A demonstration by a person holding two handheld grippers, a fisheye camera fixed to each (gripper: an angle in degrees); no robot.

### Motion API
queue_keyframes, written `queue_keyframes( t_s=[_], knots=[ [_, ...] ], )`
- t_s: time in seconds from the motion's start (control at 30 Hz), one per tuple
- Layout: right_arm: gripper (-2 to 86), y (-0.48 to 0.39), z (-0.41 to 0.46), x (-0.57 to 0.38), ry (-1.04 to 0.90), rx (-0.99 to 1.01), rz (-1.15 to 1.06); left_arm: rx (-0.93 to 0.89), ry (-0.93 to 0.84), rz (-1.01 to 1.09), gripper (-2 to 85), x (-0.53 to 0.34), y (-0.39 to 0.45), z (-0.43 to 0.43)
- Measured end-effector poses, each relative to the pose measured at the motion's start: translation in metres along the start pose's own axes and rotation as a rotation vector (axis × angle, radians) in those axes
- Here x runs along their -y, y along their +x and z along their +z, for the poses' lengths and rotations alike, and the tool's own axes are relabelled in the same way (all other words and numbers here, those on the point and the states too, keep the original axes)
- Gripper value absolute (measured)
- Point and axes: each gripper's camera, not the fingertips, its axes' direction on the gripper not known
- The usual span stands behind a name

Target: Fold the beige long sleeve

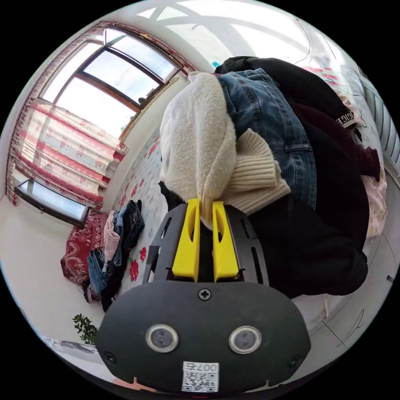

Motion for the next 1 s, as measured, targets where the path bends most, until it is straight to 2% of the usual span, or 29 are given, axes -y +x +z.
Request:
queue_keyframes(
  t_s=[0.1,0.23,0.4,0.47,0.53,0.6,0.7,0.77,0.87,1.0],
  knots=[
    [2.4,-0.047,-0.010,-0.041,-0.011,0.194,-0.157,-0.033,0.026,-0.022,4.8,-0.006,-0.009,0.001],
    [1.3,-0.132,-0.012,-0.119,-0.153,0.413,-0.322,-0.095,0.115,-0.022,4.1,-0.029,-0.026,0.002],
    [1.0,-0.242,0.000,-0.236,-0.458,0.642,-0.556,-0.323,0.444,0.072,6.0,-0.094,-0.036,-0.022],
    [1.3,-0.291,0.000,-0.301,-0.632,0.832,-0.626,-0.429,0.615,0.092,6.8,-0.133,-0.048,-0.034],
    [2.0,-0.325,-0.003,-0.348,-0.765,0.902,-0.698,-0.506,0.707,0.113,6.7,-0.159,-0.061,-0.040],
    [3.0,-0.351,-0.009,-0.386,-0.817,0.898,-0.824,-0.512,0.761,0.105,6.2,-0.181,-0.075,-0.044],
    [4.8,-0.371,-0.025,-0.411,-0.749,0.778,-0.927,-0.452,0.792,0.074,6.0,-0.209,-0.100,-0.042],
    [6.5,-0.367,-0.042,-0.414,-0.623,0.648,-0.986,-0.489,0.798,0.025,6.6,-0.222,-0.125,-0.035],
    [8.3,-0.355,-0.051,-0.426,-0.553,0.406,-1.067,-0.525,0.822,-0.010,7.1,-0.237,-0.148,-0.029],
    [9.9,-0.337,-0.043,-0.447,-0.647,0.299,-1.047,-0.496,0.788,-0.043,7.3,-0.253,-0.159,-0.016]
  ],
)
